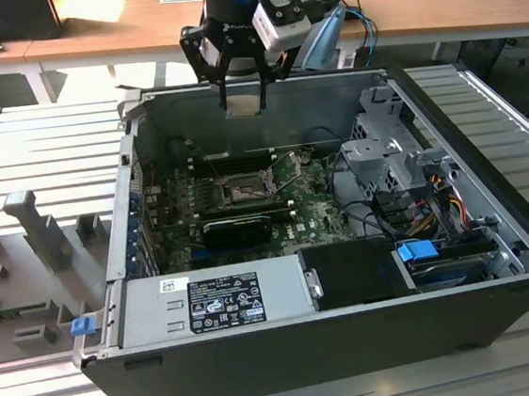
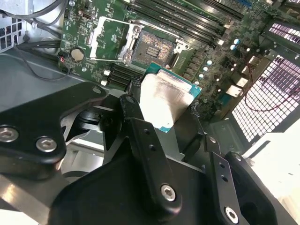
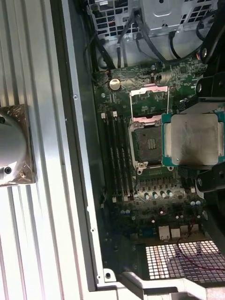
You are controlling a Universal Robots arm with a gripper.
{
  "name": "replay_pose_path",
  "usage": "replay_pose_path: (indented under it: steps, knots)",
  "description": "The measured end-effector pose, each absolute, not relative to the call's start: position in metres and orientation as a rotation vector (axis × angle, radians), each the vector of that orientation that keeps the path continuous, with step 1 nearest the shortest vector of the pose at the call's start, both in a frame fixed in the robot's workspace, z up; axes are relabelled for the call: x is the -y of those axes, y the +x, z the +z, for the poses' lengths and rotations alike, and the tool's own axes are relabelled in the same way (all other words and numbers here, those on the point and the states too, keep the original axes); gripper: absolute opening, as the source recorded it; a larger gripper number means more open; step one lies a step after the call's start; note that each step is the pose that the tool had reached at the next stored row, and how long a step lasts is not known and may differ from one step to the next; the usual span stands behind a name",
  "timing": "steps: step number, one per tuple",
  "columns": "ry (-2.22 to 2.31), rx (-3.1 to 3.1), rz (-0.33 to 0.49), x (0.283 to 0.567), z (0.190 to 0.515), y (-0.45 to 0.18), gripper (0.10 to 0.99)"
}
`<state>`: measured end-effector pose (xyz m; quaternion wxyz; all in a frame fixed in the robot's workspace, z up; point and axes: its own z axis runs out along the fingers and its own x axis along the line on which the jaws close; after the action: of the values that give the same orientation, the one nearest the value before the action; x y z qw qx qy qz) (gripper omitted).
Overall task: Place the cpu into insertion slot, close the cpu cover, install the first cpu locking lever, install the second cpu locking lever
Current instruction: 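Place the cpu into insertion slot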
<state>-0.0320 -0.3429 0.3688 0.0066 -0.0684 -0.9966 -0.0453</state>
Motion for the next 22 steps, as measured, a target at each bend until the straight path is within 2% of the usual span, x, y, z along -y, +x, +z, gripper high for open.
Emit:
replay_pose_path:
  steps: [22]
  knots:
    - [-0.325, 3.111, -0.142, 0.3430, 0.3687, -0.0332, 0.529]
